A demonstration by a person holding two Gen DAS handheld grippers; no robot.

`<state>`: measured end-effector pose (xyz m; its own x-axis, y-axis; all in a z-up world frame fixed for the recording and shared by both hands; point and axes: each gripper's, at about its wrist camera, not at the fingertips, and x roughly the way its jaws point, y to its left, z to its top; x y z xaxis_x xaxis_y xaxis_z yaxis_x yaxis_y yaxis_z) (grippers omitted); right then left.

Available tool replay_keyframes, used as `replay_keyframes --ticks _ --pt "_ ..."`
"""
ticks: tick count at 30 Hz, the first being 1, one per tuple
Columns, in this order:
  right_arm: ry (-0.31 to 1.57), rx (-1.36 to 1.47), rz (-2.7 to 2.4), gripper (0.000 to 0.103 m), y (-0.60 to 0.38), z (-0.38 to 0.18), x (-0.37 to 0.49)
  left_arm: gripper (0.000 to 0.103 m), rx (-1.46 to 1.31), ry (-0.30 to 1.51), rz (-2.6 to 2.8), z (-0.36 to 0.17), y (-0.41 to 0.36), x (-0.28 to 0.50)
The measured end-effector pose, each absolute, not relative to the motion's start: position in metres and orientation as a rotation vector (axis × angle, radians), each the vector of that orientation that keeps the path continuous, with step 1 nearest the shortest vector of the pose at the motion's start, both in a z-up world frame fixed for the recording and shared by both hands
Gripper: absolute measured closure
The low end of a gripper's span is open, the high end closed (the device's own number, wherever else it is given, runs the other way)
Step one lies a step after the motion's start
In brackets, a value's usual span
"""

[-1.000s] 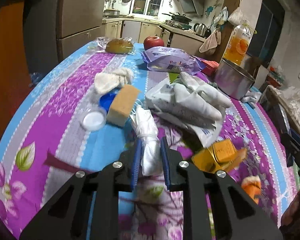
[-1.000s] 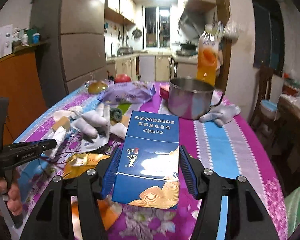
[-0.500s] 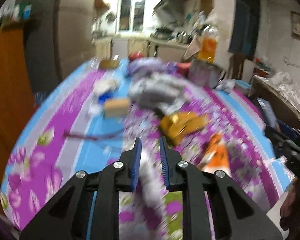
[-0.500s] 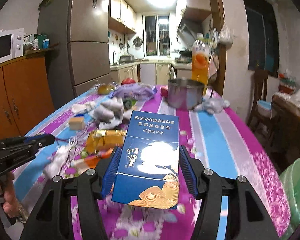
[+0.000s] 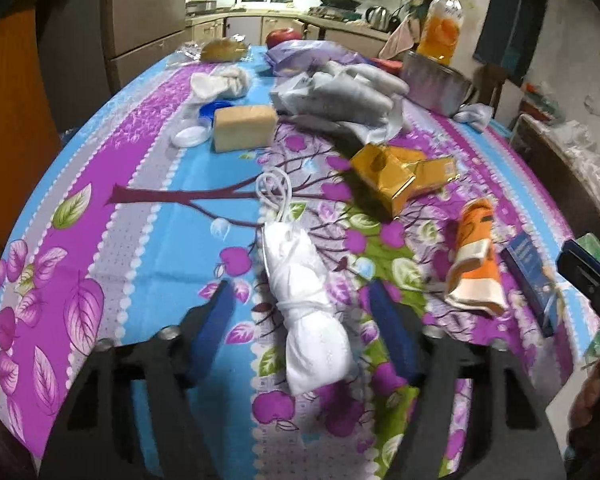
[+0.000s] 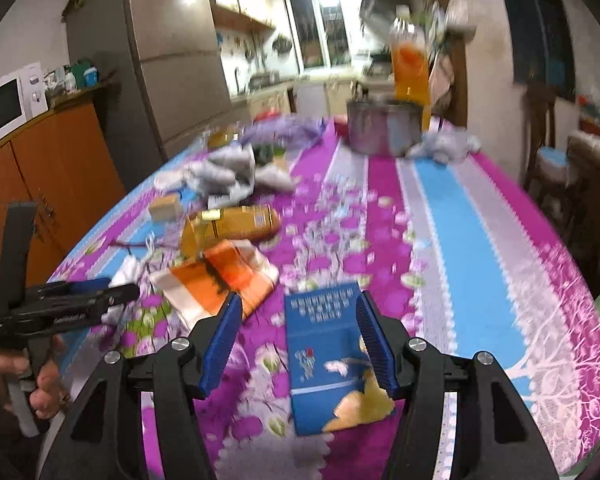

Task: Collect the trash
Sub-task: 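Lift the cloth bundle and blue box and carry both over the green bin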

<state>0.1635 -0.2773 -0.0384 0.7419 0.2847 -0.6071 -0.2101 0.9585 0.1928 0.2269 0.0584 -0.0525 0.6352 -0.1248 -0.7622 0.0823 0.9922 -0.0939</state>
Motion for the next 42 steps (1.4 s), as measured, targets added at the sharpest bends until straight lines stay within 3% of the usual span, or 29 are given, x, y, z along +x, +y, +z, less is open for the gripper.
replay_keyframes --ticks 3,6,10,11,13,18,29,42 --pt "0.735 0.068 0.307 0.035 -0.283 -0.039 0.164 0.062 0.007 0.867 -0.078 -0.054 0.056 0.225" --pt "0.821 0.028 0.337 0.027 -0.282 -0.049 0.173 0.067 0.039 0.854 -0.062 -0.054 0.054 0.224" --pt "0.902 -0.069 0.319 0.027 -0.266 -0.069 0.189 0.069 0.042 0.853 -0.061 -0.053 0.053 0.225" --pt "0.897 -0.110 0.290 0.027 -0.261 -0.070 0.192 0.074 0.044 0.850 -0.060 -0.053 0.054 0.224" --pt "0.889 -0.112 0.281 0.046 -0.259 -0.068 0.194 0.078 0.039 0.846 -0.059 -0.053 0.054 0.223" --pt "0.812 -0.092 0.236 0.046 -0.261 -0.067 0.178 0.079 0.047 0.809 -0.045 -0.054 0.049 0.216" --pt "0.431 -0.045 0.039 0.046 -0.283 -0.013 0.120 0.079 0.133 0.497 0.004 -0.013 -0.005 0.164" --pt "0.313 -0.041 -0.044 0.046 -0.317 0.029 0.070 0.079 0.121 0.329 -0.102 0.033 -0.067 0.135"
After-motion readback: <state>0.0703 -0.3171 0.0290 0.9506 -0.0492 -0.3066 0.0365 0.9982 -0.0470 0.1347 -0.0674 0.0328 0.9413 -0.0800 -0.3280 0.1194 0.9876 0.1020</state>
